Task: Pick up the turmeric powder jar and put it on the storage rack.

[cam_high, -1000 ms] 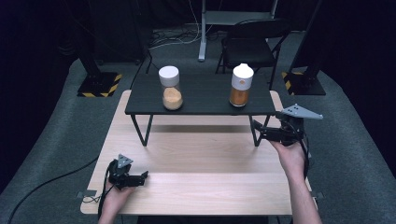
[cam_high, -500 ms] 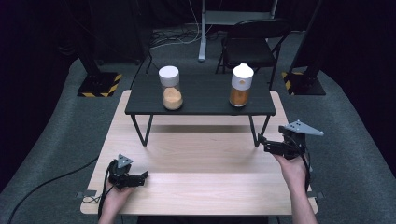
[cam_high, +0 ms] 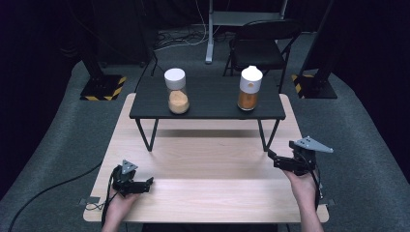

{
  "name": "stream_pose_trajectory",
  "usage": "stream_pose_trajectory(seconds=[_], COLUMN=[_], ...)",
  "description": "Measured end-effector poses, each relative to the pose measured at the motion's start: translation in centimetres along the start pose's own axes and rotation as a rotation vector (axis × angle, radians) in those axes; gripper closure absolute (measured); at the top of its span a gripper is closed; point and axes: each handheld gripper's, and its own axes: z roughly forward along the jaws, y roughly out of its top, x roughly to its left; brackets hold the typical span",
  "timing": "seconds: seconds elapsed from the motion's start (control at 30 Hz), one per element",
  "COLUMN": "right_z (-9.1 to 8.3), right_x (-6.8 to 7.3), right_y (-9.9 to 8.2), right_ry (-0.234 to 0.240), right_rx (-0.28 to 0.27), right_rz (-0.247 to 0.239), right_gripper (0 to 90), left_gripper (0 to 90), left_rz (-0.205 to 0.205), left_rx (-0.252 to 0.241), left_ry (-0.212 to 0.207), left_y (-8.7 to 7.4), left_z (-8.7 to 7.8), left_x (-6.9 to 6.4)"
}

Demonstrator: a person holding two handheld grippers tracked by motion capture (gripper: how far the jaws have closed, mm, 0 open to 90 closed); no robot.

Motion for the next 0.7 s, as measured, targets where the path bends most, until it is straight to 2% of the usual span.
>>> stream_pose_trajectory(seconds=[0.7], right_z=[1.5], right_x=[-0.9], right_y=[-4.6], right_ry=[-0.010], right_rx=[0.090], right_rz=[0.046], right_gripper=[7.1], left_gripper=[3.3], left_rz=[0.000], left_rx=[0.000], left_ry=[0.001], left_y=[0.0], left_z=[0.0], left_x=[0.0])
